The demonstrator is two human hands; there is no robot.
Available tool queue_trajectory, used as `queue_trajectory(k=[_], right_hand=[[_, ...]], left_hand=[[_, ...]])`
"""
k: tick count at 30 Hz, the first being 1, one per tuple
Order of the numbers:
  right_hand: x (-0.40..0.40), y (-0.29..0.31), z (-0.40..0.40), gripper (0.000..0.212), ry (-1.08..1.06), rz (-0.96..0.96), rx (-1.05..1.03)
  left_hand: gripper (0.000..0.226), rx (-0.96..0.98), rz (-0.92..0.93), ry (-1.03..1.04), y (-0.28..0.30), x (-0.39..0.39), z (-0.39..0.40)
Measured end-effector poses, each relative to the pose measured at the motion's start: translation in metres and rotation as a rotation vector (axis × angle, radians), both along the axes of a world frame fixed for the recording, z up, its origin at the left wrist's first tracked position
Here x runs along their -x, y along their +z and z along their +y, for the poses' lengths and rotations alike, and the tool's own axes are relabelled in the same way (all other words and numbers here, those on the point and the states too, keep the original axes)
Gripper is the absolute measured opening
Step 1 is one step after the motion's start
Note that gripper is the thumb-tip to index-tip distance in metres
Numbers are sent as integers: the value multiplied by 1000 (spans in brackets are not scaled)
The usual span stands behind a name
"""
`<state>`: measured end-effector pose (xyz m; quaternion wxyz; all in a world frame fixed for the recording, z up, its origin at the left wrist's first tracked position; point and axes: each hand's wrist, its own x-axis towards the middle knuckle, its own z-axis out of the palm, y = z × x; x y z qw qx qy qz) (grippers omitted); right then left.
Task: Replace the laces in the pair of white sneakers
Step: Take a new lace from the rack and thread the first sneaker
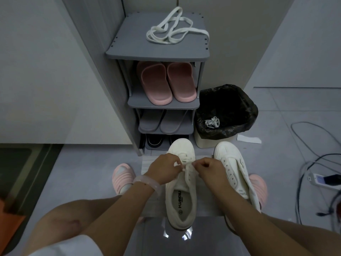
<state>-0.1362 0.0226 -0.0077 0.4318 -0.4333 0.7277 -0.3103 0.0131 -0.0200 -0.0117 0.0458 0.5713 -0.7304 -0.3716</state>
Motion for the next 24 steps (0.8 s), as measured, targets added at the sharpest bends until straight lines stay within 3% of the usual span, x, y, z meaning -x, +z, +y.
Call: queue_trajectory(k=[3,6,8,11,15,17,20,24], right_hand=[[0,14,-5,9,-139,-468,-306],[0,14,-6,22,-182,-592,-483],[-1,11,-8,29,-188,-525,-511],[-1,7,-9,35,-108,-269,-529],[2,3,-1,25,96,-95,-211],[0,5,1,46,204,-90,-158],[-7,-4,3,76,408,99,-149],[-9,-15,11,75,361,74,-64]], left_hand=[[18,0,-5,-4,0,0,0],[16,-6,14,18,0,0,0],[16,-9,31,41,-1,0,0],[18,-35,32,63,1,-1,-3],[20,-69,21,67,2,-1,-3],[20,-66,21,80,2,0,-4],[21,-78,34,92,4,0,-1],[24,-35,35,76,18,2,-1]])
